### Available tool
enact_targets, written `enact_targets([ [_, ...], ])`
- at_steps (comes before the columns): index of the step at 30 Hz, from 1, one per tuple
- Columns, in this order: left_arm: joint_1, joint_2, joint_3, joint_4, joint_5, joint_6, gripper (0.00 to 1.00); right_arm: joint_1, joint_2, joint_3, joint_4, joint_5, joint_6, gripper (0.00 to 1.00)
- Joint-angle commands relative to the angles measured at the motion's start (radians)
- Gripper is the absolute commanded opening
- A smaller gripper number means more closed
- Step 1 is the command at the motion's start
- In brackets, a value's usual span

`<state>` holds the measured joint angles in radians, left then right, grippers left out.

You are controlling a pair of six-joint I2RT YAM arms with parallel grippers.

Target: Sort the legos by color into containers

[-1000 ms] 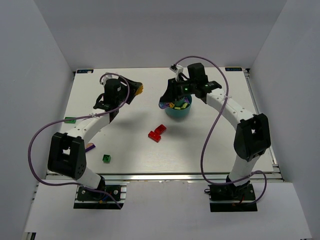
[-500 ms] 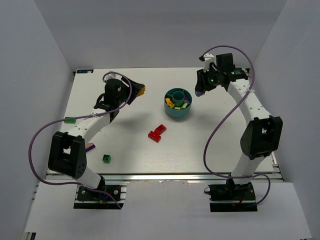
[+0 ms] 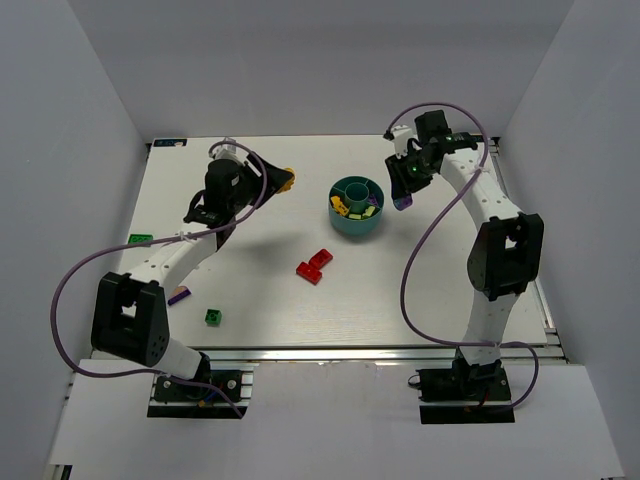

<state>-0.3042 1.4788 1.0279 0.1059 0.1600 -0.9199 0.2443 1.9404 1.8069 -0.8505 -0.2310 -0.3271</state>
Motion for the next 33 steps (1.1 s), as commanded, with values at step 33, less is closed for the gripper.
enact_targets([
  [33, -0.026, -0.074, -0.058, 0.092, 0.058, 0.030, 0.00, 0.000, 0.002, 0.055, -0.016, -0.001, -0.013, 0.00],
])
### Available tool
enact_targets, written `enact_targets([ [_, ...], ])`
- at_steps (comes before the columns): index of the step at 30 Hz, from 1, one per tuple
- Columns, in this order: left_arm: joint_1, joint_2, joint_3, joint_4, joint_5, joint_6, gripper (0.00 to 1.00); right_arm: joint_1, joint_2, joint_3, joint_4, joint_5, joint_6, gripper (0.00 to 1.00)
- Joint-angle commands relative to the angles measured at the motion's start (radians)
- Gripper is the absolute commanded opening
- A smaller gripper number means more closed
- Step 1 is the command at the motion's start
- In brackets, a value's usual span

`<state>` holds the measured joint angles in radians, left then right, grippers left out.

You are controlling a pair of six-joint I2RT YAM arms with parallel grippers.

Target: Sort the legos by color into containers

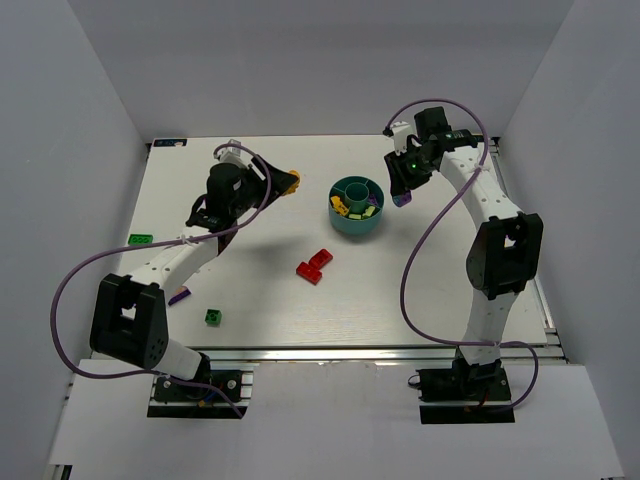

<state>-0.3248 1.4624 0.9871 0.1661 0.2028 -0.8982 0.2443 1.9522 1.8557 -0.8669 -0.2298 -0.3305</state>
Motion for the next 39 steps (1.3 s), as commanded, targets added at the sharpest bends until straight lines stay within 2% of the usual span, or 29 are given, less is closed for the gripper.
enact_targets([
  [1, -0.005, -0.057, -0.018, 0.030, 0.015, 0.008, 0.00, 0.000, -0.012, 0.007, 0.000, 0.000, -0.008, 0.00],
  [19, -0.016, -0.039, -0.001, 0.041, 0.027, 0.005, 0.00, 0.000, -0.049, -0.032, 0.057, -0.028, 0.002, 0.00],
  [39, -0.023, -0.037, -0.010, 0.055, 0.040, 0.001, 0.00, -0.005, -0.039, 0.007, 0.080, -0.042, -0.024, 0.00],
])
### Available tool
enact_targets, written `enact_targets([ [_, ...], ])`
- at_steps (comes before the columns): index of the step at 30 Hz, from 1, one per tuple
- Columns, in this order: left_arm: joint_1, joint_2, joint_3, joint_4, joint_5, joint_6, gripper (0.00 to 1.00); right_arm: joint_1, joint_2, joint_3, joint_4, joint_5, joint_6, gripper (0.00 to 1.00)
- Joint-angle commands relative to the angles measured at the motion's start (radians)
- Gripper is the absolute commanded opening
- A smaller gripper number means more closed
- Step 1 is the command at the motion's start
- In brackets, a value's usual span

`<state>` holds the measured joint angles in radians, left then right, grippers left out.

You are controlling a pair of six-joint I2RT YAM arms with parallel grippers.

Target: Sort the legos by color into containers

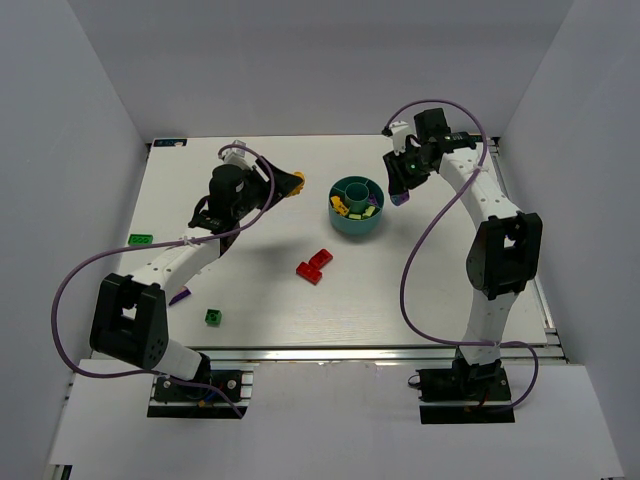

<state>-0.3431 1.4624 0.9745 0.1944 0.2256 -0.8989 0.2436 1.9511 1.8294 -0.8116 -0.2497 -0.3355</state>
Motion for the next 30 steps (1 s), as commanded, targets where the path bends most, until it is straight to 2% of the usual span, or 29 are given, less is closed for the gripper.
enact_targets([
  [1, -0.005, -0.036, 0.007, 0.023, 0.018, 0.003, 0.00, -0.004, -0.038, 0.036, 0.031, -0.023, -0.020, 0.00],
  [9, -0.005, -0.024, 0.023, 0.023, 0.031, 0.011, 0.00, -0.009, -0.034, 0.071, 0.114, -0.129, -0.043, 0.00],
  [15, -0.007, -0.030, 0.023, 0.013, 0.027, 0.017, 0.00, -0.007, 0.032, 0.145, 0.144, -0.154, -0.036, 0.00],
  [24, -0.013, -0.022, 0.026, 0.008, 0.029, 0.012, 0.00, 0.005, 0.094, 0.091, 0.264, -0.154, 0.183, 0.00],
  [30, -0.016, -0.011, 0.043, 0.004, 0.032, 0.014, 0.00, 0.008, 0.118, 0.064, 0.278, -0.166, 0.228, 0.00],
])
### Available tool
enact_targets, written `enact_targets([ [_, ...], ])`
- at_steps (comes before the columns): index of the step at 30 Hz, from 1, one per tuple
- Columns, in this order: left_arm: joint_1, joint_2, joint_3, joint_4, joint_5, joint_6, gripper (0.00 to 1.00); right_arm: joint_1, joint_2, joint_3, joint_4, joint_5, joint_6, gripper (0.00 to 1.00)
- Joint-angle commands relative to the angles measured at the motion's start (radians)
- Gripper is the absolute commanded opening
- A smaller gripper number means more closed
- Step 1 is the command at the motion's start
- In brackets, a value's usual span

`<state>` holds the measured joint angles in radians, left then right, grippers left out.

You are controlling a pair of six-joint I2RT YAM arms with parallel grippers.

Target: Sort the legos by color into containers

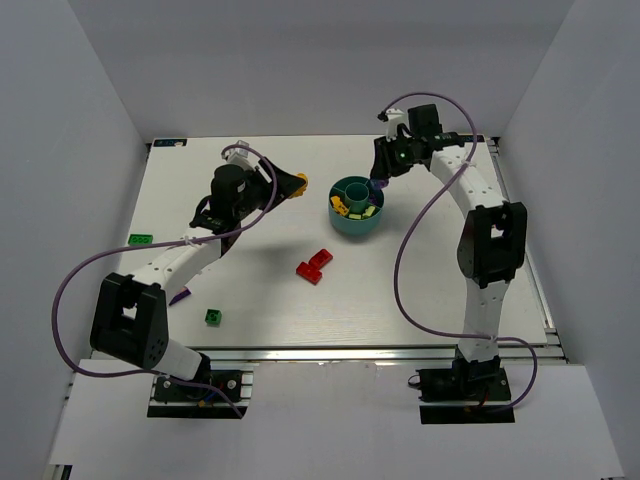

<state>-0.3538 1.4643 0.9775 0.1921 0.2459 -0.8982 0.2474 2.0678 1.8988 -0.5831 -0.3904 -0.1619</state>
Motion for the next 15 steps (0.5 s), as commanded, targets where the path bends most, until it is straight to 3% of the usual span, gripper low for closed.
enact_targets([
  [1, -0.007, -0.012, 0.041, 0.004, 0.012, 0.013, 0.00, 0.006, 0.011, -0.007, 0.049, -0.028, 0.064, 0.02],
  [5, -0.011, -0.005, 0.044, 0.004, 0.012, 0.013, 0.00, 0.004, 0.026, -0.004, 0.048, -0.038, 0.078, 0.12],
  [15, -0.027, 0.057, 0.093, 0.010, 0.029, 0.015, 0.00, 0.004, 0.031, -0.041, 0.043, -0.031, 0.079, 0.56],
])
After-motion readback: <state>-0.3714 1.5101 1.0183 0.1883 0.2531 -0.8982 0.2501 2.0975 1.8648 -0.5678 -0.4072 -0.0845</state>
